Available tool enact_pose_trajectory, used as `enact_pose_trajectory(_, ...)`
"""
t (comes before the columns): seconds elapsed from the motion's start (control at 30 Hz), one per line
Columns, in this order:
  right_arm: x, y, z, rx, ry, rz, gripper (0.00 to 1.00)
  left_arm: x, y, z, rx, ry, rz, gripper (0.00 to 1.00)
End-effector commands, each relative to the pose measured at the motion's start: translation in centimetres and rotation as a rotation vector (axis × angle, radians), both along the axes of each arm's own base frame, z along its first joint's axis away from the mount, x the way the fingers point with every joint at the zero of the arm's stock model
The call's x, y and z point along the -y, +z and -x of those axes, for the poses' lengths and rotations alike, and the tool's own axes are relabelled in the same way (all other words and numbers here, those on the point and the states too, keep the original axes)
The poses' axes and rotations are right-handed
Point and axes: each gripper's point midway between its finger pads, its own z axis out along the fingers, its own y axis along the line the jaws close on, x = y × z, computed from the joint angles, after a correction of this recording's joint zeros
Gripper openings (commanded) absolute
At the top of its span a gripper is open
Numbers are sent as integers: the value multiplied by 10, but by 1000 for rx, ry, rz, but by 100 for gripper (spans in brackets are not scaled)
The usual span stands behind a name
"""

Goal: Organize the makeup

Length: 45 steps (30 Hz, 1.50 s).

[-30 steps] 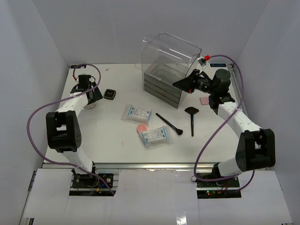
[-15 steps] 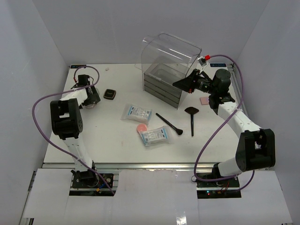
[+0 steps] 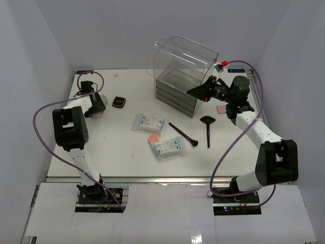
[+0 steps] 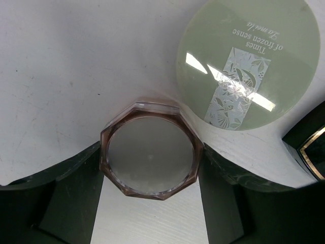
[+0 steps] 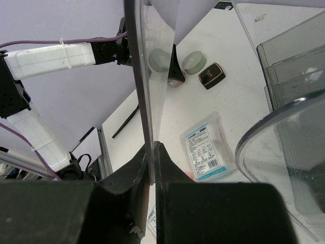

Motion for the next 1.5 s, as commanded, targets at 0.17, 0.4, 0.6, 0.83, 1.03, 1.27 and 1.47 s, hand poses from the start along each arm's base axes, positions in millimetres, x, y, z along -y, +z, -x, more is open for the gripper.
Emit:
enact_pose_trajectory(0.17, -2, 25, 23, 111, 68, -17, 9, 23, 27, 15, 83, -26, 117, 16)
enact_pose_trajectory(0.4, -2, 30, 28, 127, 78, -17, 9, 103, 106, 33, 343, -199, 486, 7)
enact_pose_trajectory(0.6, -1, 34, 30, 138, 82, -15, 9, 179, 171, 60, 556, -426, 797, 6)
enact_pose_trajectory(0.83, -1, 41, 33, 150, 83, -13, 9, 262, 202, 72, 634, -587, 944, 6)
enact_pose_trajectory(1.03, 0, 50, 35, 165, 81, -12, 9, 328, 216, 69, 750, -671, 1038, 6)
enact_pose_trajectory(1.27, 1, 55, 35, 171, 76, -13, 9, 394, 230, 55, 892, -786, 996, 6)
enact_pose_trajectory(1.47, 0, 60, 37, 175, 75, -18, 9, 420, 229, 37, 1003, -798, 939, 6)
